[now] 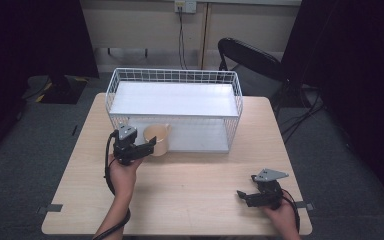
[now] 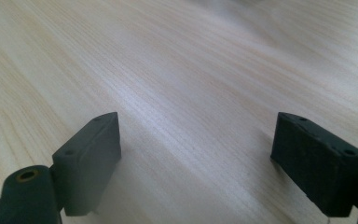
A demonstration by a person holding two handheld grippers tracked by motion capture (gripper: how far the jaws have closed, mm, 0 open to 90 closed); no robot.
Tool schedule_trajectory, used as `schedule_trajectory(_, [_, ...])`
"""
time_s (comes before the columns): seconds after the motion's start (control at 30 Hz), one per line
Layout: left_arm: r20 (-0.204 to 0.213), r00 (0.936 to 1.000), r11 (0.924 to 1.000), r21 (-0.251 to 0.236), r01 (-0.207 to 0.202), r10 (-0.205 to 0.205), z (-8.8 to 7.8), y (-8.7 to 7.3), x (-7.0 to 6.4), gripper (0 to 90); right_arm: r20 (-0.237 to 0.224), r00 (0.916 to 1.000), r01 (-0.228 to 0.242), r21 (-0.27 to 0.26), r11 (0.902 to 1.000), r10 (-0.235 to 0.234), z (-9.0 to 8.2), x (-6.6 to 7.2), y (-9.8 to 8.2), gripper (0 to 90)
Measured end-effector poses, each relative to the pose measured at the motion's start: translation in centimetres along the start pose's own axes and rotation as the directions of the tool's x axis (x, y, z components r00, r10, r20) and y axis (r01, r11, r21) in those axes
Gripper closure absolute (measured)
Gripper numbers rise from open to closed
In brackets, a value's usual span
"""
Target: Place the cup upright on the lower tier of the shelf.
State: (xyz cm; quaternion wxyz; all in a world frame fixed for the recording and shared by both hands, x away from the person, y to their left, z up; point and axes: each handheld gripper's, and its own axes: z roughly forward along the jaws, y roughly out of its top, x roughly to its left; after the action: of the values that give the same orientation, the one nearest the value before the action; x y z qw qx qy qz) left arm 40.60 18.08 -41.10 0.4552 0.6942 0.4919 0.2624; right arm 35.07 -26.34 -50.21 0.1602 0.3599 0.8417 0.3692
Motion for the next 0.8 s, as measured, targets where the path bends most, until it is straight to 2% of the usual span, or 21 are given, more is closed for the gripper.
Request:
schedule_trajectory(0.03, [0.015,0.9999,0.9999,0.007,-0.008,0.008,-0.3,-0.4,-0.2,24.7,0.001,1.0,0.0,0.0,1.0,0.0,0.0,0.0,0.0,14.9])
schedule_trajectory(0.3, [0.011,0.9999,0.999,0.042,-0.011,0.01,0.1,-1.8,-0.3,24.6,0.003,1.0,-0.001,0.0,1.0,0.001,0.0,0.0,0.0,14.9])
schedule_trajectory(0.7, [-0.01,0.9999,0.9974,0.071,-0.013,0.014,1.3,-2.4,-0.7,25.2,0.002,1.0,-0.001,0.0,1.0,0.001,0.0,0.0,0.0,14.9])
schedule_trajectory(0.8, [-0.014,0.9998,0.9978,0.065,-0.015,0.016,1.5,-2.5,-0.8,25.9,0.002,1.0,-0.001,0.0,1.0,0.001,0.0,0.0,0.0,14.9])
